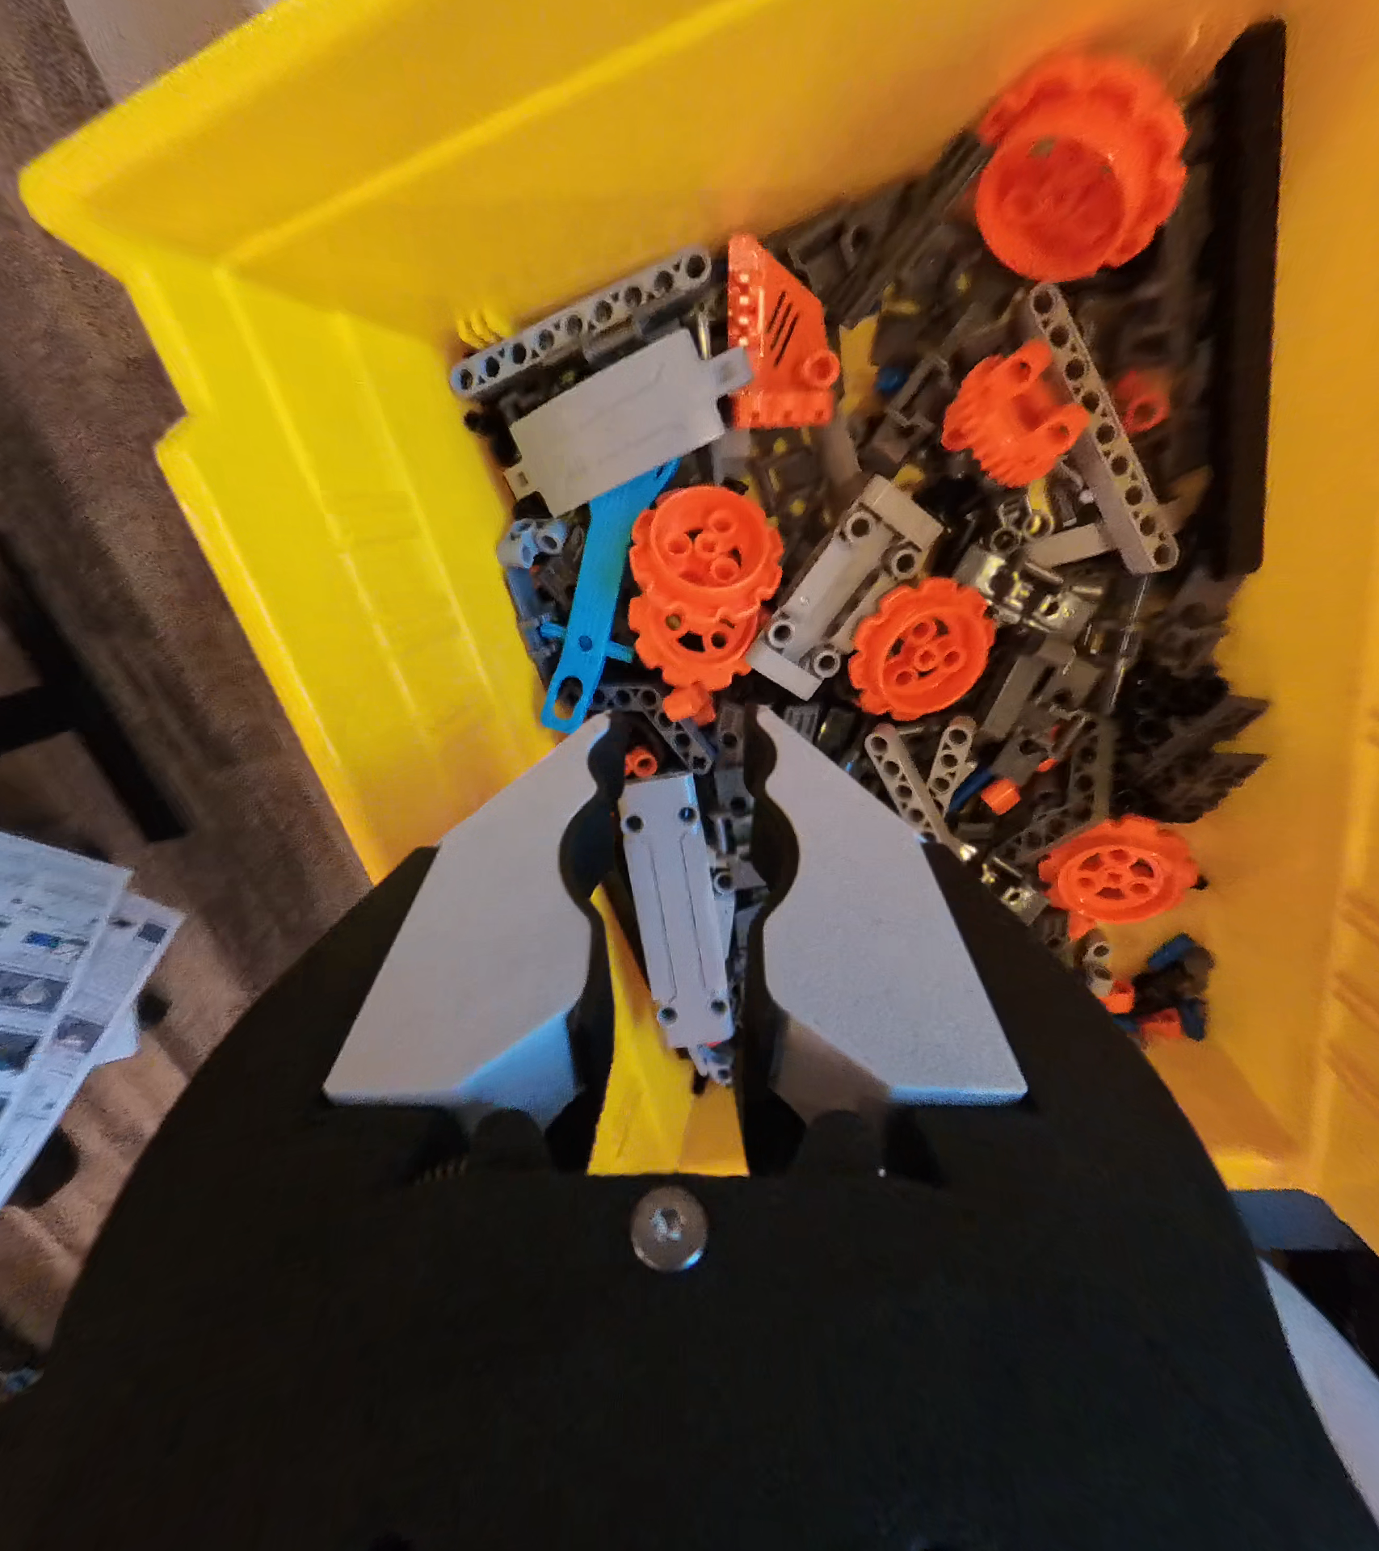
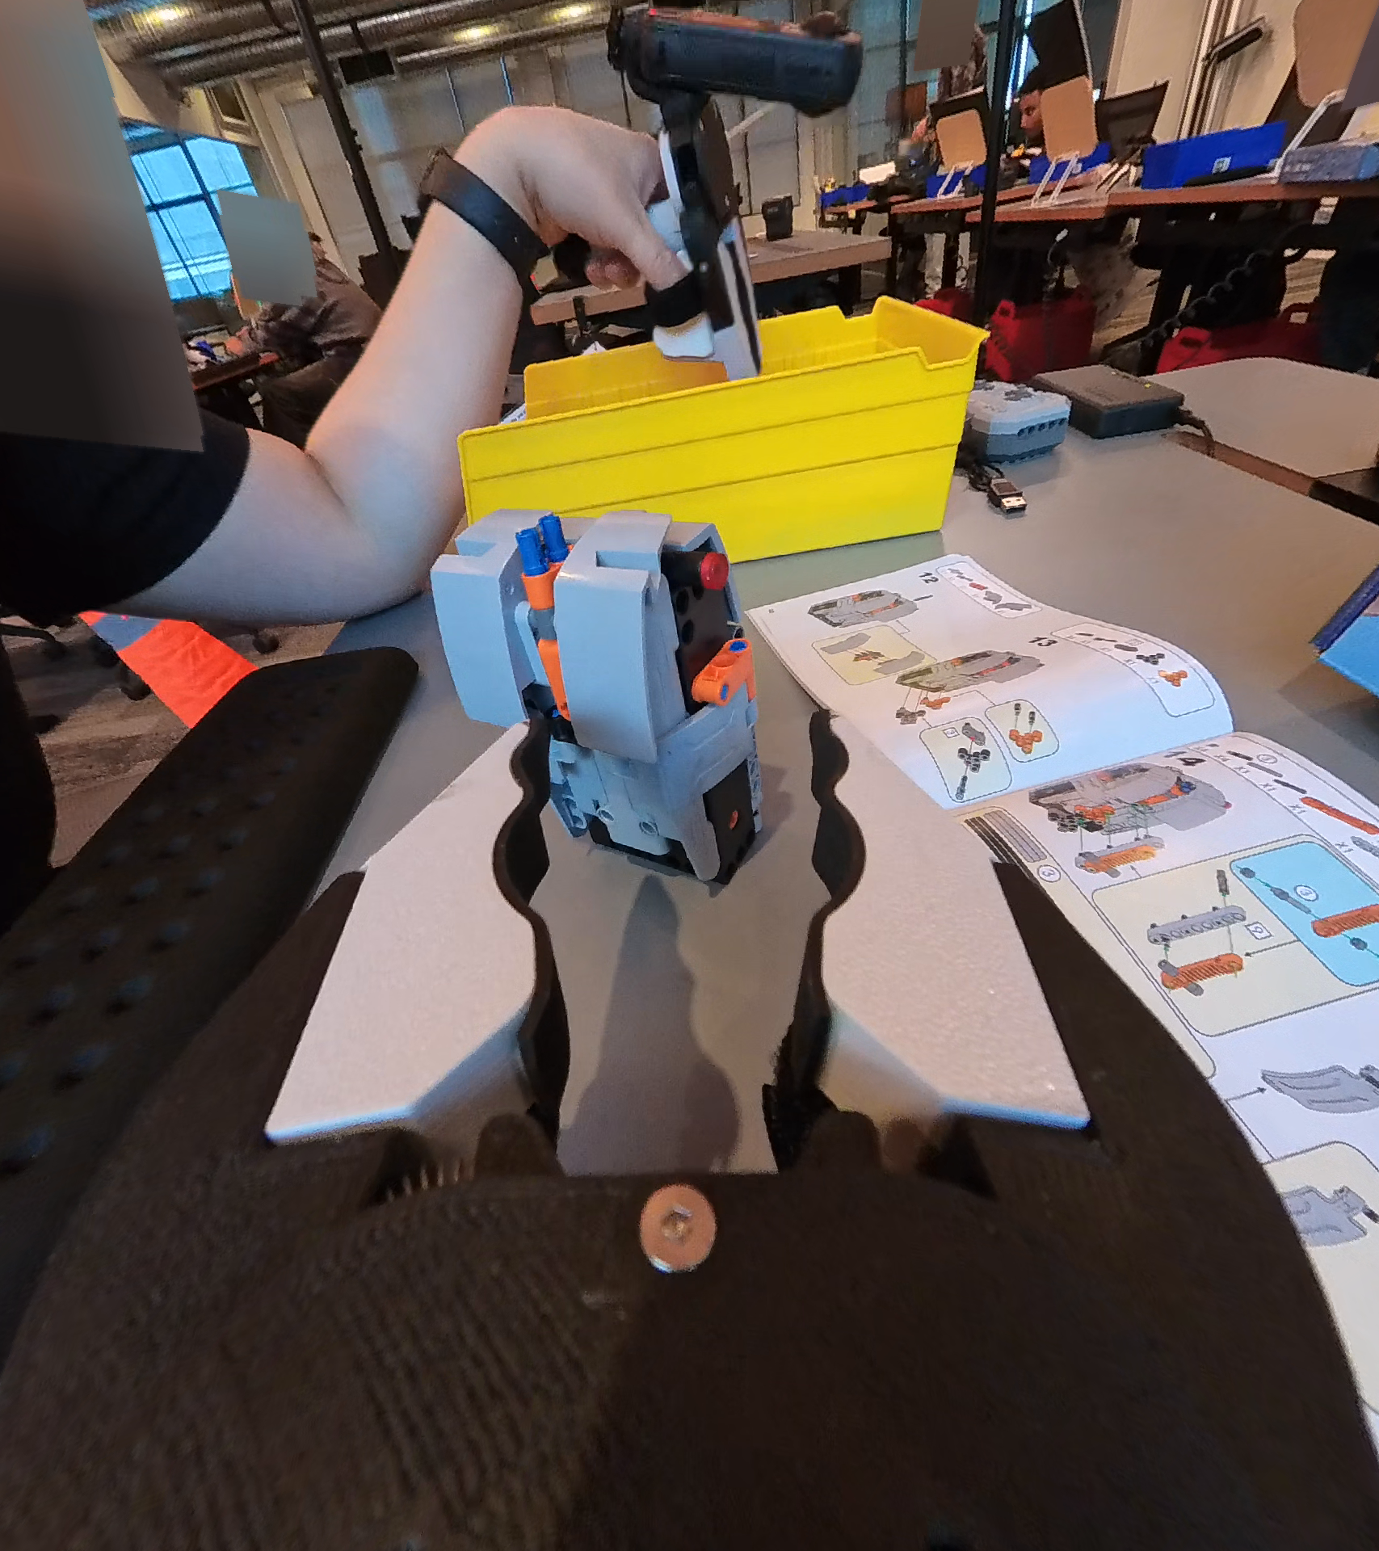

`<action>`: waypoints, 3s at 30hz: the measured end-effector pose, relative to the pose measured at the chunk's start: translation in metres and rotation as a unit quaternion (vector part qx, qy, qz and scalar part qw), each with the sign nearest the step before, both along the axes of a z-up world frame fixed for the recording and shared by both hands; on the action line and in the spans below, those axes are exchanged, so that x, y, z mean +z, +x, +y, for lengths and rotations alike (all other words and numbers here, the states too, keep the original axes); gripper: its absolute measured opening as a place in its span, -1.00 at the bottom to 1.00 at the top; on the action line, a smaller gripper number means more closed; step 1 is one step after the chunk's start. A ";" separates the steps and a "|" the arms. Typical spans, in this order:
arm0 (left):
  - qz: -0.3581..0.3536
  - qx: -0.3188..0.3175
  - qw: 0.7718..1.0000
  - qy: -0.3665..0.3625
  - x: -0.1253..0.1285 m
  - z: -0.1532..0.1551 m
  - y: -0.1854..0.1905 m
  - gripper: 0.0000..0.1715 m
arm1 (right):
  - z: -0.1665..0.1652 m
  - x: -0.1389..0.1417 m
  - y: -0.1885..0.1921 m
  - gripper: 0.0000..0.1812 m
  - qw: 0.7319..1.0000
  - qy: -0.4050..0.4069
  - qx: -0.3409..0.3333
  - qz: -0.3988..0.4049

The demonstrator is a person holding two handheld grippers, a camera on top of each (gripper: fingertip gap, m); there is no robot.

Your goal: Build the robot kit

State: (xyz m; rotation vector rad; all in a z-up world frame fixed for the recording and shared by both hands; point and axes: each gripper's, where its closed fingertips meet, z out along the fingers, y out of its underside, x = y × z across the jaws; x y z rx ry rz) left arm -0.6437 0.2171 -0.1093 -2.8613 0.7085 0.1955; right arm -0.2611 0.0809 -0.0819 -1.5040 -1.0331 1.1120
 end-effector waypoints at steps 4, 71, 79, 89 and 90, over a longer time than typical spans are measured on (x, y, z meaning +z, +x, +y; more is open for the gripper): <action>0.015 0.036 0.999 -0.028 -0.014 -0.001 -0.024 -0.65 | 0.000 0.000 0.000 -0.32 1.000 -0.003 0.002 0.003; -0.272 -0.309 0.909 0.068 0.099 -0.082 0.235 -0.92 | -0.009 -0.002 -0.004 -0.34 0.999 0.000 0.034 -0.008; -0.262 -0.239 0.931 0.084 0.064 -0.116 0.257 -0.93 | -0.012 -0.003 -0.005 -0.30 0.999 0.012 0.036 -0.018; -0.283 -0.130 0.947 0.074 -0.021 -0.150 0.271 -0.92 | -0.014 -0.002 -0.005 -0.31 0.999 0.017 0.039 -0.012; -0.285 -0.124 0.947 0.079 -0.025 -0.148 0.271 -0.92 | -0.015 -0.002 -0.005 -0.31 0.999 0.019 0.041 -0.015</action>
